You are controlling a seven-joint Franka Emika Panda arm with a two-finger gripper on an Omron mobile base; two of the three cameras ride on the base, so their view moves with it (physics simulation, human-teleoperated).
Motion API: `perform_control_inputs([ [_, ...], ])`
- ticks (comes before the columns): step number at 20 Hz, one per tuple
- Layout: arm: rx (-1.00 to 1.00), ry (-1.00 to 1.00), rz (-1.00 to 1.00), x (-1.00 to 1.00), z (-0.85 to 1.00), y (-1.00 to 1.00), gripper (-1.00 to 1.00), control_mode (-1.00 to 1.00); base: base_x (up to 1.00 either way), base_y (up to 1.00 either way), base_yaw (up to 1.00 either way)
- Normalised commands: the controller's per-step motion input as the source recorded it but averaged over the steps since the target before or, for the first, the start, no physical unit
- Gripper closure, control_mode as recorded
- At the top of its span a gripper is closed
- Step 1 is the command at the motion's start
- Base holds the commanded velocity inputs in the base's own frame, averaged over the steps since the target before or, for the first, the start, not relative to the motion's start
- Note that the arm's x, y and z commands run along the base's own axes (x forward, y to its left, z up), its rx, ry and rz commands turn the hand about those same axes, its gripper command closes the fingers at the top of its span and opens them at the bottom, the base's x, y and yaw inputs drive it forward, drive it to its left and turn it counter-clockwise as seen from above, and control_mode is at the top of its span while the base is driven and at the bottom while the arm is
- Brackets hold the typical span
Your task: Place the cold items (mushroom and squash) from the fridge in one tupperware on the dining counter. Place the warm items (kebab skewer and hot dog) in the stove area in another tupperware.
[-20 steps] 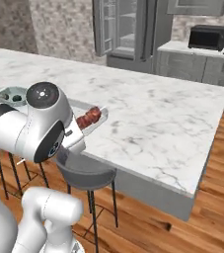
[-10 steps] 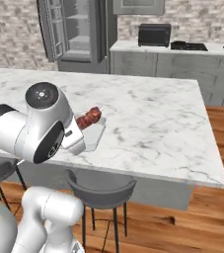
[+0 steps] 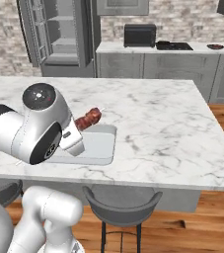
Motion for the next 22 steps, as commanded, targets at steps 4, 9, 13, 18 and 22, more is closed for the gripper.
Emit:
perform_control_inputs([
  [4,0.0,0.0,0.0,0.0,0.0,0.0,1.0,1.0,0.95,0.13,0.04],
  [9,0.0,0.1,0.24,0.8,0.0,0.23,1.0,-1.0,0.2,0.05,0.04],
  [13,-0.04,0.16,0.34,0.96,0.0,0.3,1.0,-1.0,0.0,0.0,0.0],
  [18,-0.15,0.11,0.37,0.67,-0.05,0.45,1.0,-1.0,0.0,0.0,0.0],
  [22,-0.21,-0.01,0.53,0.16,-0.24,0.19,1.0,-1.0,0.0,0.0,0.0],
])
